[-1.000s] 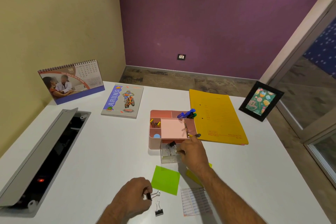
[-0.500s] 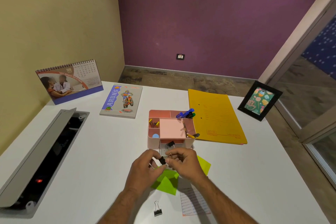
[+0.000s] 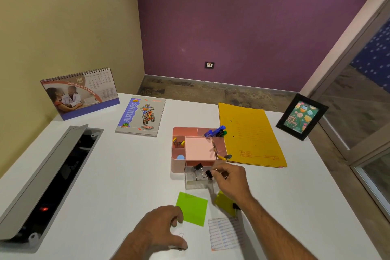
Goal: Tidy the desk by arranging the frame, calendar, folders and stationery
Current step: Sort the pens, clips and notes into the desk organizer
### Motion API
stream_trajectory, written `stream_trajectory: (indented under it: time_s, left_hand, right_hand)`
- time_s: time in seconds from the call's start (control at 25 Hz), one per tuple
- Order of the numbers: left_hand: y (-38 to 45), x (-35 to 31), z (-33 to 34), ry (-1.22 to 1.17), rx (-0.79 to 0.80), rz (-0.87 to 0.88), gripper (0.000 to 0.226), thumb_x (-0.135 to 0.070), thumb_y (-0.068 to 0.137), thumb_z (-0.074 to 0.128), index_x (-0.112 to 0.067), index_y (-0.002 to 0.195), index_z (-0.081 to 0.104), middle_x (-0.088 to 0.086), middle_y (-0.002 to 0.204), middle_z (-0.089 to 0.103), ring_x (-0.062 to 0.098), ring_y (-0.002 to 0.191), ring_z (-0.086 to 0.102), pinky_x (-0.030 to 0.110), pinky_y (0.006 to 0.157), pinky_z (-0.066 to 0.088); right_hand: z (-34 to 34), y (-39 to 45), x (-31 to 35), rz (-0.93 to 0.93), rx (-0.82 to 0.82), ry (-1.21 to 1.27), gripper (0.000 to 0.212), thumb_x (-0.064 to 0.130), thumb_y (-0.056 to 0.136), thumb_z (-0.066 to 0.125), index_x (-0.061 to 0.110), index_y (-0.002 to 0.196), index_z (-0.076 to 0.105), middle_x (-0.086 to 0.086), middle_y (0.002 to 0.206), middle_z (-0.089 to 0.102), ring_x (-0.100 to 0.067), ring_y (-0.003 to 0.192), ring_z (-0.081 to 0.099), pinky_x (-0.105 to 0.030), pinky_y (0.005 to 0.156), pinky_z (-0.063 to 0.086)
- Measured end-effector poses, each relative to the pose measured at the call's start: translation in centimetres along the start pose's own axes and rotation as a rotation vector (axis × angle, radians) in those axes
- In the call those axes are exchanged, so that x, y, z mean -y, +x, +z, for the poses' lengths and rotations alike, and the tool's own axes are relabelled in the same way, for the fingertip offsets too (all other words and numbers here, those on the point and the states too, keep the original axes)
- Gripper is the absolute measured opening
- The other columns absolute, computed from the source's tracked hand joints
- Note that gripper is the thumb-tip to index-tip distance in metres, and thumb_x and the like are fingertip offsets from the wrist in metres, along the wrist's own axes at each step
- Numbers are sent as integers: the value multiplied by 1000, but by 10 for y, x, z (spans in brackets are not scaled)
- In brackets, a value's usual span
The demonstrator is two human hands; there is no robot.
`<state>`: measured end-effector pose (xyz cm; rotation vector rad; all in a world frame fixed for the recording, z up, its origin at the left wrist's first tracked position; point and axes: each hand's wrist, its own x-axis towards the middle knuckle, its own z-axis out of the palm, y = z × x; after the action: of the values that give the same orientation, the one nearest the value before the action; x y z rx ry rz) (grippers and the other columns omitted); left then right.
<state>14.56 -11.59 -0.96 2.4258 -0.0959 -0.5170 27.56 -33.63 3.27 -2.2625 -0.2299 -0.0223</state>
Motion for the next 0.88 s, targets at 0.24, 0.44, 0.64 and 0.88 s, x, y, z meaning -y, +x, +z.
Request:
stream_trajectory:
  time_s: [0.24,0.44,0.64,0.88]
  left_hand:
    - [1,-1,12,121,53,28,42,-62,60,71,-42,93,55,-22,80,46,-9,68,42,9,62,29]
    - [6,4,18,131,28,27,32,-52,70,65,-32,95,63,-20,78,44,-7,67,40,11,62,29]
    - [5,5,22,128,-29,7,24,-55,73,58,-37,89,55,-20,79,45,-4,71,43,10,63,30]
    - [2,-6,21,143,-74,-153,58,-79,53,59,-31,83,47,-15,81,51,10,78,50,29,70,41]
  right_hand:
    - [6,7,-3,-65,82,-212,15,25,83,68,25,95,78,9,93,76,-10,70,64,-30,71,55]
    - [9,9,-1,-128,206,-387,34,31,83,54,36,113,70,8,106,72,-16,97,64,-29,77,52]
    - [8,2,-1,-218,164,-314,41,31,73,51,29,107,73,8,106,71,-12,99,61,-29,79,53]
    - [7,-12,-8,-311,-9,-172,15,21,75,65,22,88,72,10,86,70,-6,75,61,-21,65,50]
